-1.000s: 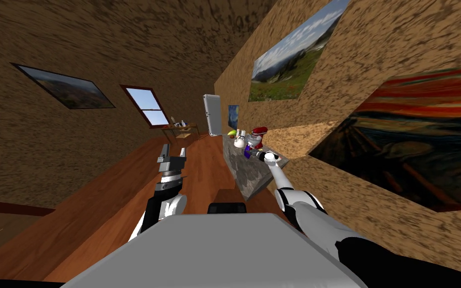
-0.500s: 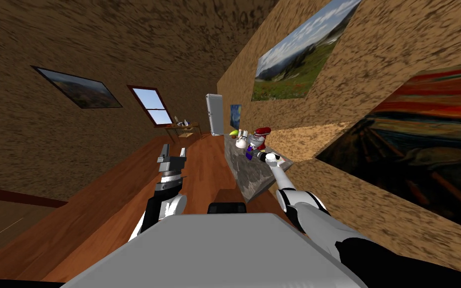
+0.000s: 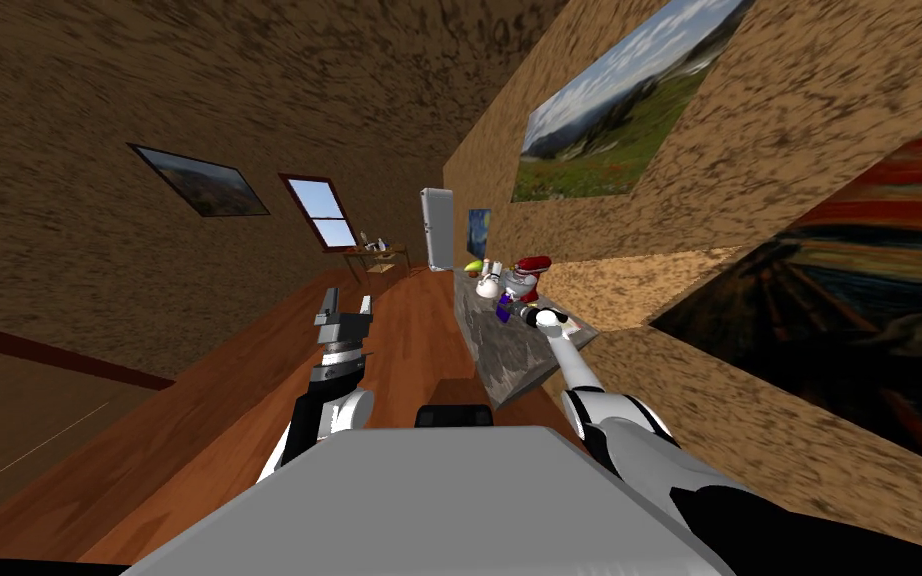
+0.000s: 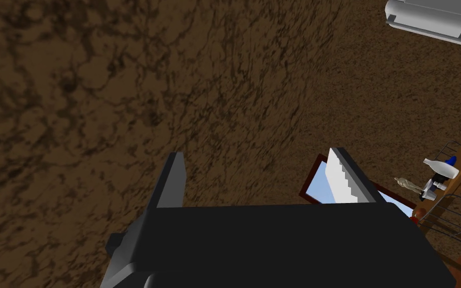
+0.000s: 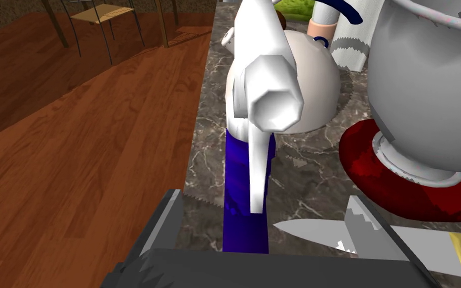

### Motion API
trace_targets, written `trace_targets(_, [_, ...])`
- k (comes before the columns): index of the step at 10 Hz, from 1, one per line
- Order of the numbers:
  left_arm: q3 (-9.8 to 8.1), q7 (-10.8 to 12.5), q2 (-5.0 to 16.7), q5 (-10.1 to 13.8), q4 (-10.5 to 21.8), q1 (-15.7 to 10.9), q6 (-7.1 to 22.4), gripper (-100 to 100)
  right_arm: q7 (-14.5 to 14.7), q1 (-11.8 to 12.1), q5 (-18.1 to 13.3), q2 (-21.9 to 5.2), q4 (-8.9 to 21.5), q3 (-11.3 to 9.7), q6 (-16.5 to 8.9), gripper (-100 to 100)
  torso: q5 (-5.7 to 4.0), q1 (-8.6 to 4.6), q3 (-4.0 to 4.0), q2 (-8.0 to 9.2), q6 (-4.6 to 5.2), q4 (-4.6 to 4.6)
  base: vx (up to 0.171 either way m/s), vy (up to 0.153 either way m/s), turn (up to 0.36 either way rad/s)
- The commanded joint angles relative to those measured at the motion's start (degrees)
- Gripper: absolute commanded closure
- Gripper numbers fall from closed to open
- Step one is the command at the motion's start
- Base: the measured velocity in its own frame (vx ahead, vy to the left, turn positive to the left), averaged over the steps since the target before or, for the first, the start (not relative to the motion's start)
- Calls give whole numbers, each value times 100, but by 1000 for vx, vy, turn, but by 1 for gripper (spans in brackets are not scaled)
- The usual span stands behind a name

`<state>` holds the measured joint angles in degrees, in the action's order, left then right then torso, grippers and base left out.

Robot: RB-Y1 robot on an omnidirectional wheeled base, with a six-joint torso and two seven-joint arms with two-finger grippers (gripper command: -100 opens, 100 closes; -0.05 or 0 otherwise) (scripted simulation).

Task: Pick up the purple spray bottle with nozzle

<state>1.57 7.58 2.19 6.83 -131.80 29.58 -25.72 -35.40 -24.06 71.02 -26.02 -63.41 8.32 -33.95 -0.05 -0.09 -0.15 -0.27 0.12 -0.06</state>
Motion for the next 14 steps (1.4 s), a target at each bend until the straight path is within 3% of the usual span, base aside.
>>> trace_targets(1, [0, 0, 0, 0, 0, 0, 0, 0, -161, 25, -26, -1, -38, -6, 7, -100, 0, 0, 0, 0, 0, 0, -1, 0, -23])
trace_targets(2, [0, 0, 0, 0, 0, 0, 0, 0, -392, 307, -301, -137, -314, -34, 159, -100, 1, 6, 1, 1, -1, 0, 7, -17, 224])
trace_targets(4, [0, 0, 0, 0, 0, 0, 0, 0, -657, 368, -308, -137, -419, -34, 159, -100, 0, -2, -1, -2, -3, 0, 8, -24, 99])
trace_targets(5, [0, 0, 0, 0, 0, 0, 0, 0, -832, 623, -585, -273, -669, -62, 311, -100, 0, 0, 0, -1, 0, 0, 5, -22, 217])
trace_targets(7, [0, 0, 0, 0, 0, 0, 0, 0, -1196, 711, -590, -273, -800, -62, 311, -100, 0, -4, 0, 0, -1, 0, 5, -24, 81])
trace_targets(8, [0, 0, 0, 0, 0, 0, 0, 0, -1396, 982, -872, -408, -1079, -91, 464, -100, 0, 0, 0, -1, 1, 0, 8, -21, 284])
trace_targets(11, [0, 0, 0, 0, 0, 0, 0, 0, -1714, 1054, -872, -408, -1181, -91, 464, -100, 0, 0, -1, -1, 1, 0, 4, -17, 22])
trace_targets(12, [0, 0, 0, 0, 0, 0, 0, 0, -1939, 1335, -1154, -544, -1461, -119, 616, -100, 1, 6, 0, 0, -1, 0, 5, -16, 249])
trace_targets(14, [0, 0, 0, 0, 0, 0, 0, 0, -2231, 1397, -1154, -544, -1563, -119, 616, -100, 0, -2, 0, -1, -1, 0, 4, -24, 80])
